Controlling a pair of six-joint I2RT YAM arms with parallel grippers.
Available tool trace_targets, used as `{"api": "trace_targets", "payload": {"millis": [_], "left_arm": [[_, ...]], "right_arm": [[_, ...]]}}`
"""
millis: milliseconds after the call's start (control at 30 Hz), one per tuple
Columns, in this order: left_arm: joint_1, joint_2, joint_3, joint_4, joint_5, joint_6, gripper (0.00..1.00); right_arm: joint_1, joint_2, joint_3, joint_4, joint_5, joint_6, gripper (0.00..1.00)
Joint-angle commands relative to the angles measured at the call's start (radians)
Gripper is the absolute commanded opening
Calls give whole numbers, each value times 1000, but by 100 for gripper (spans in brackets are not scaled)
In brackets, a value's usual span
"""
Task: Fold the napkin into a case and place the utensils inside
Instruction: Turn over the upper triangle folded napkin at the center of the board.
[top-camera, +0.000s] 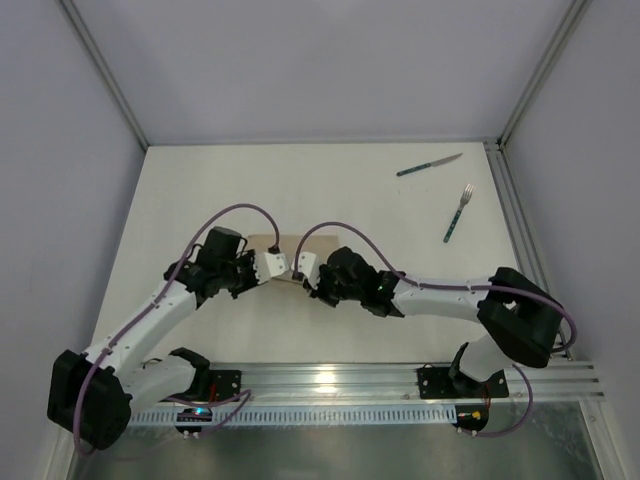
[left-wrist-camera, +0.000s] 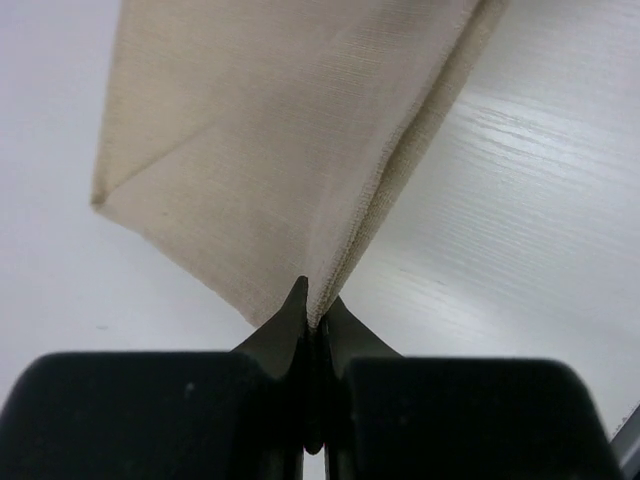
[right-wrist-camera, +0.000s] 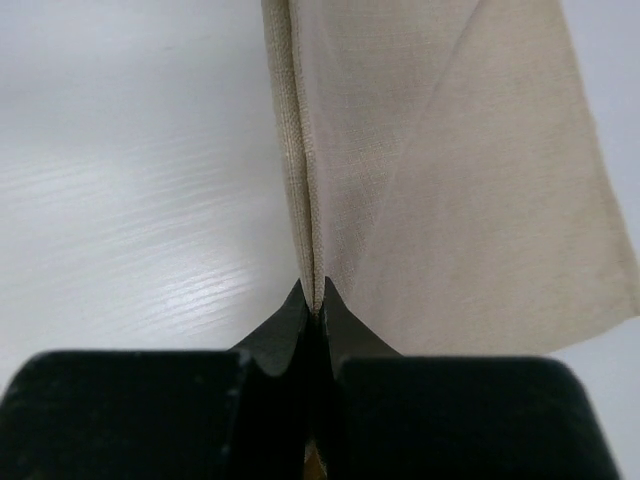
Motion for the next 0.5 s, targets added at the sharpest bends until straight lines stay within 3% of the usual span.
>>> {"api": "trace_targets", "payload": {"millis": [0,300,467], "left_arm": [[4,-17,152,-108,-141,-114,0],[4,-44,471,-454,-233,-168,0],[4,-67,569,-656,-198,-115,0]], "right_arm": [[29,-97,92,-297,-81,-51,4],[30,-151,455,-748,-238,4,4],[32,-136,580,-833,-406,79,4]]}}
